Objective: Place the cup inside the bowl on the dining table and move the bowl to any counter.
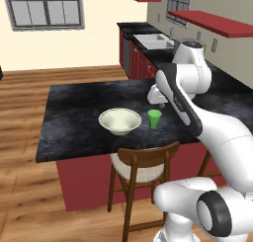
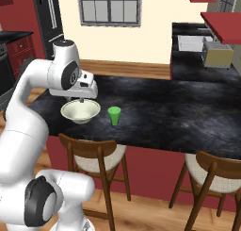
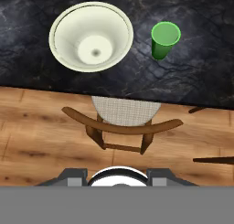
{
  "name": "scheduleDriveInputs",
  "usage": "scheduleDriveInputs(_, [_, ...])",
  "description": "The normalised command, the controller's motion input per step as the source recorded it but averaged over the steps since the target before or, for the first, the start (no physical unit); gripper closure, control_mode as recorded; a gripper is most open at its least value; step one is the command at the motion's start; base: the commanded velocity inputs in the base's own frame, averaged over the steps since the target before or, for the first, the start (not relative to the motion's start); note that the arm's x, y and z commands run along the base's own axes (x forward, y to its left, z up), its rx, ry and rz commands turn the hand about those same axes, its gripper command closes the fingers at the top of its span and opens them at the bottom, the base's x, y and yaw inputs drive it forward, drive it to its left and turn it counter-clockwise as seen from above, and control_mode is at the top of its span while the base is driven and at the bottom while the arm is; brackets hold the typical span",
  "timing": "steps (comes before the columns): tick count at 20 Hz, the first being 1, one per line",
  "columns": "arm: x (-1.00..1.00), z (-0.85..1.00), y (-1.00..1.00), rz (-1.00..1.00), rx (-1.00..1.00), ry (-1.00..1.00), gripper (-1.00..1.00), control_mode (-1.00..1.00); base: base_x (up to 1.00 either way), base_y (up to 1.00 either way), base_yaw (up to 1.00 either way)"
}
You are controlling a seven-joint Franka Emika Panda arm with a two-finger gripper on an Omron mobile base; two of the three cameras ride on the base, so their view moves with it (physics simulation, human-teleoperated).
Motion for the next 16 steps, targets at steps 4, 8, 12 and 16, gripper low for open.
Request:
scheduleDriveInputs(4, [0.00, 0.00, -0.06, -0.01, 0.00, 0.00, -1.00, -1.00, 0.00, 0.00, 0.00])
scheduleDriveInputs(8, [0.00, 0.00, -0.17, 0.00, 0.00, 0.00, -1.00, -1.00, 0.00, 0.00, 0.00])
scheduleDriveInputs(12, [0.03, 0.00, -0.24, 0.00, 0.00, 0.00, -1.00, -1.00, 0.00, 0.00, 0.00])
scheduleDriveInputs(16, [0.06, -0.02, -0.26, 0.00, 0.00, 0.00, -1.00, -1.00, 0.00, 0.00, 0.00])
